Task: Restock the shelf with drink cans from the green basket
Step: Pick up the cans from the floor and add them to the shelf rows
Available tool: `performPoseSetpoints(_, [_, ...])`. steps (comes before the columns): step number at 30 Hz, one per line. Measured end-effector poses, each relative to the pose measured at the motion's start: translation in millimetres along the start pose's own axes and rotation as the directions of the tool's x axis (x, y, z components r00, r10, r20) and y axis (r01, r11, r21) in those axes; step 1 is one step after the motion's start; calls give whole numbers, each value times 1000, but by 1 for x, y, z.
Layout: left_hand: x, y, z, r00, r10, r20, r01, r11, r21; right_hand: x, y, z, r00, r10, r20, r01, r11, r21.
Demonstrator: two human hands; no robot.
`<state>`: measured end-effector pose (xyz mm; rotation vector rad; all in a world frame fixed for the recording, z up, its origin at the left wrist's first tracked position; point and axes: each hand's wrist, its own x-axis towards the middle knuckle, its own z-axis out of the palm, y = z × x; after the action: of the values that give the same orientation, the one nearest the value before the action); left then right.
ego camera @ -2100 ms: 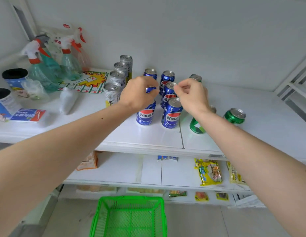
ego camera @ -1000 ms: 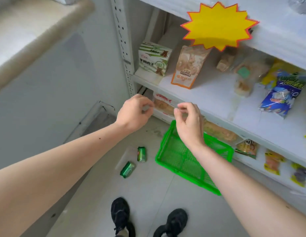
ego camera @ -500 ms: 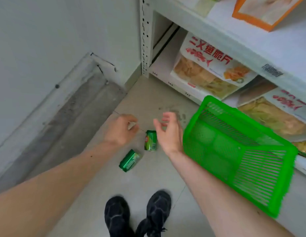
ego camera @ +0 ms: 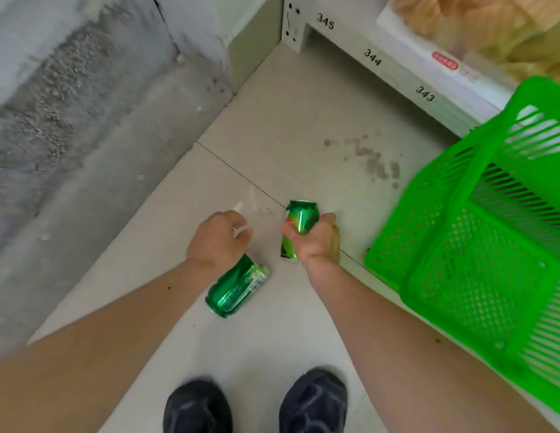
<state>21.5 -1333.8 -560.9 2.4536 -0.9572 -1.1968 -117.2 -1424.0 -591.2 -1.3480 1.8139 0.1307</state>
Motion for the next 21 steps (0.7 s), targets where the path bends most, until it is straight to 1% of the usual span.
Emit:
performPoseSetpoints(5, [11,-3,4,1000,-14,-13,14,999,-31,9,7,11,1000,5,9,-5,998,62])
performPoseSetpoints(8, [6,2,-1,1000,-23,-5,22,998,-56,4,6,5,1000,11,19,-13,993,120])
performPoseSetpoints(11, [-7,15,-15,1000,-26,11,26,996,-80,-14,1,-12,1000,8,24,-13,968,249])
performPoseSetpoints(14, [-28,40,-40,999,-31,31,35,988,-149,-47,-14,-40,1000,-7,27,-5,907,421])
performPoseSetpoints(16, [-46,63,-65,997,-22,78,41,967,-252,-73,-30,-62,998,-47,40,19,857,515])
performPoseSetpoints(18, [-66,91,-95,987,18,162,45,925,-376,-100,-49,-90,994,-102,49,54,808,587])
performPoseSetpoints(21, [-98,141,-146,956,111,271,19,900,-436,-143,-83,-144,975,-219,45,137,745,653])
